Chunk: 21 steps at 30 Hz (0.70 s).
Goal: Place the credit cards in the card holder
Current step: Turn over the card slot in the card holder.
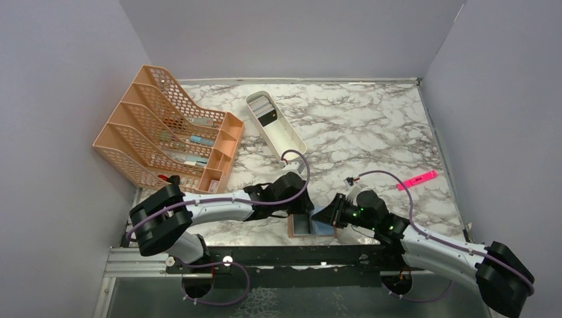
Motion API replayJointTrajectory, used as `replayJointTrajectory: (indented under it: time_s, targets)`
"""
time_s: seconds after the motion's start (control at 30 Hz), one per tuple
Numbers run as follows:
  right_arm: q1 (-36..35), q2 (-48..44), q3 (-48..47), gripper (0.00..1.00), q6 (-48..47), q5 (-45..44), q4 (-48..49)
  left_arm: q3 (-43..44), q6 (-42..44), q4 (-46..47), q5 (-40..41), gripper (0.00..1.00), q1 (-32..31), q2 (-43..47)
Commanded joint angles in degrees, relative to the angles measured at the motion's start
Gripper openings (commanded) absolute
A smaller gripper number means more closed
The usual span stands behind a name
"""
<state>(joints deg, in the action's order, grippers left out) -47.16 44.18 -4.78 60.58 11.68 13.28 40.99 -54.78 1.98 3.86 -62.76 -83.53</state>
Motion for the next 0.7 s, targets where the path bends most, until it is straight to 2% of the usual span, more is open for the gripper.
replayJointTrajectory:
  time_s: [0.0,0.13,0.4,0.67]
  targets:
    - [-0.2,-0.2,-0.3,0.23,-1.2,-0.6,-4.4,1.5,2.0,-2.2,2.5,0.28,-0.2,-1.9]
    - [-0.2,-0.5,-0.7,0.25,-1.6,-0.9,-6.0,1.6,1.8,-4.2,3.5,0.26,-0.2,-1.6]
    - [-0.2,-3.5,-2.5,0.36,-3.7,-2.6,-11.6,0.2,1.5,-8.2,7.0,0.26,-0.1,2.0]
    - [-0.2,-2.7,-4.4,0.37,-6.2,-5.3,-14.7,0.0,1.7,-8.3,7.1,0.25,-0.2,1.8]
